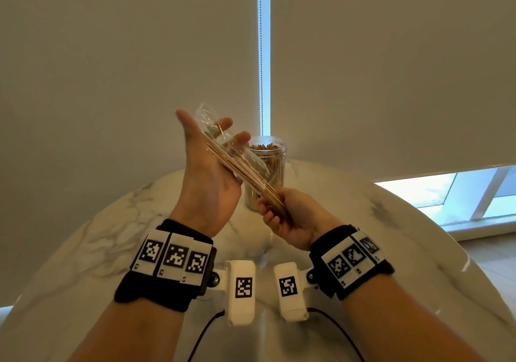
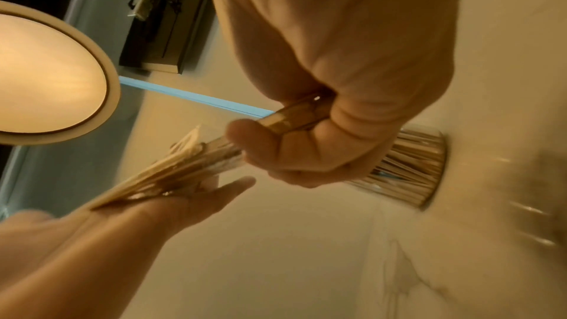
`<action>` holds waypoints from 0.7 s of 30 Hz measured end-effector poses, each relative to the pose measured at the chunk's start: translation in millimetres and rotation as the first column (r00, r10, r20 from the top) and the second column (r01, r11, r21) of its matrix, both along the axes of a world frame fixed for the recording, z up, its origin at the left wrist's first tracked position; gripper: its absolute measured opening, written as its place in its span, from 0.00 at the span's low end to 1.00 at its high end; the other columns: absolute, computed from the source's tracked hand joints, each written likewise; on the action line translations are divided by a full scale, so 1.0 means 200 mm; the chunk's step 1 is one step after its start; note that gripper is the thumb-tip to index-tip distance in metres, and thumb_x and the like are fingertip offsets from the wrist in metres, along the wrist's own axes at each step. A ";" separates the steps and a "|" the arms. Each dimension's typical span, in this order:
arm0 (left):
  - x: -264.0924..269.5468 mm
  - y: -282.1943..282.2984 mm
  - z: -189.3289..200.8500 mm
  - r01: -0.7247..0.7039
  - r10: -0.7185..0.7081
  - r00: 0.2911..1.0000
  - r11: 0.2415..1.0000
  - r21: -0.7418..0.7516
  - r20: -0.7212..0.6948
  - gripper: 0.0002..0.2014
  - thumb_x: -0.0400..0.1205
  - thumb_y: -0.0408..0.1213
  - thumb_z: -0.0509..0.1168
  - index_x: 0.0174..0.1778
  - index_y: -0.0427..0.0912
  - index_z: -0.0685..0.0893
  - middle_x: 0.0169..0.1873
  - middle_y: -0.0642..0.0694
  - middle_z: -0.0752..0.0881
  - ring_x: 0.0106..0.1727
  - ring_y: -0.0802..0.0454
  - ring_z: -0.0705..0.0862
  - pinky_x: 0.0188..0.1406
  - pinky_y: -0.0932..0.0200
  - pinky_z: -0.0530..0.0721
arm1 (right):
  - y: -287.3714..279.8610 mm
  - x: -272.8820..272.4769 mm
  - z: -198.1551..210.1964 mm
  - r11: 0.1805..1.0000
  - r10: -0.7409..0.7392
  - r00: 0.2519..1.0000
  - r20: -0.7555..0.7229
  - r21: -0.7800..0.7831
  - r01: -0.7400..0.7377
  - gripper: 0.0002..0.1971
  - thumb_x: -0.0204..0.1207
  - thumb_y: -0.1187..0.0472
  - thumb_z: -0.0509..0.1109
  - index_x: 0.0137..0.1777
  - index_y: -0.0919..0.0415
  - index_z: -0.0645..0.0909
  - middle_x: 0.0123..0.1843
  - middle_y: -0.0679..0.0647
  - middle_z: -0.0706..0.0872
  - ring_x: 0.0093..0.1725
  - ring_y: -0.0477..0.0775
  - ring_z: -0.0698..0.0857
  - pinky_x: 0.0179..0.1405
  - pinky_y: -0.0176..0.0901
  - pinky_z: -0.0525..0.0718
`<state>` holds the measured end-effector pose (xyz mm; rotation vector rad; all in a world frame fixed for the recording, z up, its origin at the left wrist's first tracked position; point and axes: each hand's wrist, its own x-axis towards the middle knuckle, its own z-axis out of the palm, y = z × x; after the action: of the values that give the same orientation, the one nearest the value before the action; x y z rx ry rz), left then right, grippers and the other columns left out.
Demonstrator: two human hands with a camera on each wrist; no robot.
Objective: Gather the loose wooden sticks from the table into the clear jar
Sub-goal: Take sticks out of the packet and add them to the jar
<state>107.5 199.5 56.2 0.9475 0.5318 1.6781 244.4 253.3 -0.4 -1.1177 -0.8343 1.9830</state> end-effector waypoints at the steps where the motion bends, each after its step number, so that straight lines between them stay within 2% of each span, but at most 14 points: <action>1: -0.01 0.00 0.00 0.006 -0.006 1.000 1.000 -0.007 0.030 0.42 0.79 0.75 0.48 0.74 0.44 0.77 0.54 0.39 0.81 0.51 0.44 0.82 0.60 0.40 0.82 | 0.00 0.00 -0.01 1.000 0.008 1.000 -0.028 -0.018 -0.008 0.19 0.87 0.59 0.59 0.40 0.67 0.85 0.30 0.56 0.83 0.19 0.46 0.80 0.14 0.31 0.80; 3: -0.02 0.00 0.00 0.010 -0.009 0.999 0.999 -0.031 0.039 0.38 0.80 0.73 0.49 0.75 0.50 0.78 0.52 0.40 0.79 0.49 0.45 0.80 0.57 0.41 0.82 | 0.01 0.00 -0.02 0.999 0.023 0.998 -0.066 -0.044 -0.026 0.19 0.88 0.58 0.57 0.44 0.68 0.85 0.30 0.57 0.84 0.19 0.46 0.81 0.13 0.32 0.81; 4: -0.02 0.00 0.00 0.000 0.000 1.000 0.999 -0.052 0.015 0.32 0.83 0.69 0.51 0.74 0.52 0.78 0.51 0.41 0.78 0.50 0.47 0.79 0.57 0.41 0.81 | 0.00 0.00 -0.02 0.998 0.029 0.997 -0.074 -0.048 -0.033 0.18 0.88 0.59 0.57 0.45 0.68 0.85 0.30 0.57 0.84 0.20 0.46 0.81 0.14 0.32 0.81; 6: -0.02 0.01 -0.01 -0.042 0.039 0.999 0.993 -0.111 -0.033 0.21 0.88 0.52 0.55 0.73 0.51 0.81 0.52 0.44 0.80 0.54 0.49 0.81 0.58 0.44 0.81 | 0.00 -0.01 -0.02 0.998 0.037 0.996 -0.082 -0.045 -0.041 0.18 0.88 0.59 0.56 0.49 0.69 0.84 0.31 0.57 0.83 0.20 0.46 0.80 0.14 0.32 0.81; 8: -0.02 0.02 -0.02 -0.108 0.097 0.993 0.980 -0.167 -0.074 0.17 0.88 0.40 0.58 0.71 0.47 0.83 0.57 0.43 0.83 0.61 0.49 0.84 0.59 0.50 0.83 | 0.00 -0.02 -0.02 0.998 0.042 0.995 -0.089 -0.041 -0.046 0.18 0.89 0.58 0.56 0.50 0.70 0.83 0.32 0.57 0.83 0.20 0.46 0.81 0.15 0.32 0.82; 9: -0.02 0.02 -0.02 -0.133 0.119 0.989 0.974 -0.182 -0.089 0.16 0.88 0.38 0.59 0.70 0.45 0.83 0.60 0.41 0.84 0.63 0.48 0.85 0.57 0.50 0.85 | 0.01 -0.02 -0.03 0.998 0.043 0.995 -0.092 -0.040 -0.047 0.18 0.89 0.58 0.56 0.51 0.70 0.83 0.32 0.57 0.83 0.20 0.46 0.81 0.15 0.32 0.82; 11: -0.02 0.02 -0.02 -0.146 0.127 0.986 0.972 -0.183 -0.111 0.17 0.88 0.45 0.61 0.71 0.43 0.80 0.60 0.40 0.87 0.65 0.48 0.85 0.56 0.50 0.86 | 0.01 -0.02 -0.03 0.998 0.042 0.994 -0.098 -0.037 -0.046 0.17 0.89 0.59 0.56 0.51 0.69 0.84 0.32 0.57 0.83 0.21 0.46 0.81 0.15 0.33 0.82; 13: -0.02 0.03 -0.02 -0.140 0.114 0.982 0.974 -0.176 -0.150 0.22 0.87 0.52 0.61 0.72 0.42 0.77 0.61 0.40 0.88 0.67 0.47 0.85 0.60 0.49 0.85 | 0.00 -0.02 -0.02 0.998 0.041 0.995 -0.096 -0.033 -0.044 0.17 0.89 0.59 0.56 0.51 0.69 0.84 0.31 0.57 0.82 0.21 0.47 0.81 0.15 0.33 0.82; 15: -0.01 0.03 -0.02 -0.143 0.118 0.978 0.980 -0.140 -0.172 0.19 0.88 0.46 0.60 0.71 0.39 0.78 0.60 0.39 0.89 0.66 0.47 0.86 0.65 0.49 0.85 | 0.00 -0.03 -0.02 0.999 0.031 0.998 -0.051 -0.017 -0.032 0.18 0.89 0.57 0.56 0.50 0.67 0.85 0.30 0.57 0.82 0.20 0.47 0.80 0.13 0.32 0.80; 17: -0.02 0.04 -0.02 -0.173 0.154 0.973 0.979 -0.105 -0.173 0.17 0.90 0.43 0.57 0.71 0.38 0.78 0.59 0.40 0.90 0.64 0.49 0.87 0.67 0.50 0.83 | -0.01 -0.03 -0.03 1.000 0.017 1.000 0.017 0.021 -0.017 0.21 0.90 0.50 0.57 0.46 0.64 0.84 0.28 0.54 0.80 0.17 0.44 0.76 0.09 0.32 0.73; 19: -0.03 0.03 -0.02 -0.179 0.164 0.975 0.980 -0.093 -0.149 0.19 0.90 0.49 0.55 0.71 0.41 0.77 0.58 0.41 0.90 0.64 0.49 0.87 0.65 0.49 0.84 | 0.00 -0.02 -0.03 0.998 -0.007 0.998 0.058 0.064 0.003 0.24 0.89 0.45 0.56 0.42 0.61 0.82 0.25 0.51 0.76 0.15 0.43 0.69 0.07 0.31 0.65; 21: -0.04 0.04 -0.03 -0.149 0.126 0.976 0.981 -0.121 -0.180 0.20 0.89 0.53 0.56 0.67 0.42 0.78 0.59 0.41 0.90 0.65 0.48 0.86 0.62 0.46 0.85 | -0.01 -0.02 -0.03 0.994 -0.032 0.995 0.098 0.109 0.021 0.24 0.89 0.43 0.55 0.45 0.61 0.82 0.25 0.50 0.76 0.16 0.43 0.67 0.08 0.31 0.63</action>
<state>100.0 207.2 50.9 0.9799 0.8322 1.6694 241.1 252.3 -6.4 -1.1667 -0.9623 1.8497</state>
